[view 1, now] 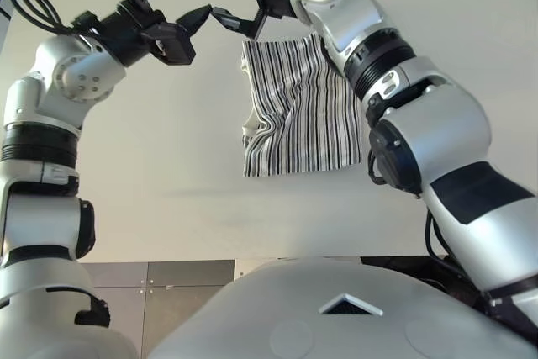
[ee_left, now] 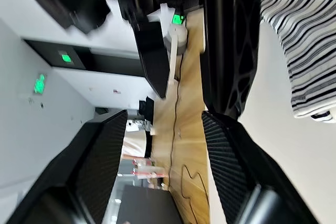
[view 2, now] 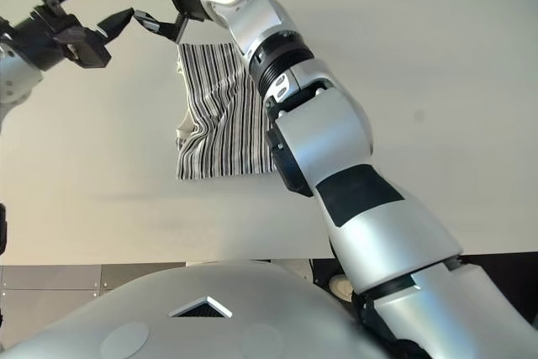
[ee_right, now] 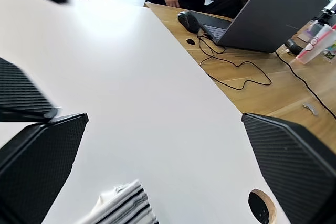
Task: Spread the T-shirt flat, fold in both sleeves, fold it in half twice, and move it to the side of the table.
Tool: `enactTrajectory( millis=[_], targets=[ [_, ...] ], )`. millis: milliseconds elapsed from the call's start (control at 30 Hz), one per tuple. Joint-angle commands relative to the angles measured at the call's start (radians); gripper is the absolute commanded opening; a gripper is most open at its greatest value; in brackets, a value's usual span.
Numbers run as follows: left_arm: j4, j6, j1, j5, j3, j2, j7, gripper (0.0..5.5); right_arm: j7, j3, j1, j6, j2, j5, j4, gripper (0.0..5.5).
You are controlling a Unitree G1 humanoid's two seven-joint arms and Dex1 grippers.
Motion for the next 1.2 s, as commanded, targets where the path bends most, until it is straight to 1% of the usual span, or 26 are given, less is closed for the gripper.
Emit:
enactTrajectory(
  millis=[33, 67, 100, 133, 167, 267, 400, 600, 733, 1033, 1200],
  targets=[
    [-0.198, -0.014, 0.104, 0.125, -0.036, 0.070, -0.091, 2.64, 0.200, 0.178, 0.084, -0.267, -0.210, -0.151, -0.163, 5.50],
    [-0.275, -0.026, 0.160, 0.158, -0.038, 0.111, -0.127, 2.64, 0.243, 0.260, 0.153, -0.422, -0.329, -0.227, -0.246, 5.50],
    [-0.329, -0.031, 0.200, 0.179, -0.037, 0.138, -0.151, 2.64, 0.268, 0.315, 0.201, -0.528, -0.411, -0.277, -0.306, 5.50],
    [-0.377, -0.040, 0.235, 0.195, -0.045, 0.167, -0.181, 2.64, 0.281, 0.353, 0.254, -0.619, -0.500, -0.319, -0.379, 5.50],
    [-0.407, -0.043, 0.257, 0.203, -0.048, 0.184, -0.200, 2.64, 0.282, 0.374, 0.287, -0.672, -0.555, -0.345, -0.427, 5.50],
    [-0.456, -0.054, 0.306, 0.234, -0.060, 0.217, -0.250, 2.64, 0.363, 0.369, 0.396, -0.716, -0.680, -0.291, -0.602, 5.50],
    [-0.465, -0.061, 0.357, 0.261, -0.064, 0.220, -0.265, 2.64, 0.474, 0.371, 0.537, -0.694, -0.815, -0.209, -0.822, 5.50],
    [-0.440, -0.055, 0.374, 0.315, -0.070, 0.164, -0.226, 2.64, 0.497, 0.367, 0.680, -0.651, -0.869, -0.172, -0.968, 5.50],
    [-0.418, -0.043, 0.385, 0.343, -0.050, 0.128, -0.148, 2.64, 0.500, 0.362, 0.780, -0.602, -0.888, -0.147, -1.060, 5.50],
    [-0.409, -0.042, 0.379, 0.336, -0.077, 0.059, -0.118, 2.64, 0.494, 0.382, 0.858, -0.513, -0.885, -0.165, -1.172, 5.50],
    [-0.399, -0.068, 0.376, 0.329, -0.129, 0.040, -0.147, 2.64, 0.476, 0.394, 0.868, -0.502, -0.875, -0.193, -1.181, 5.50]
  ],
)
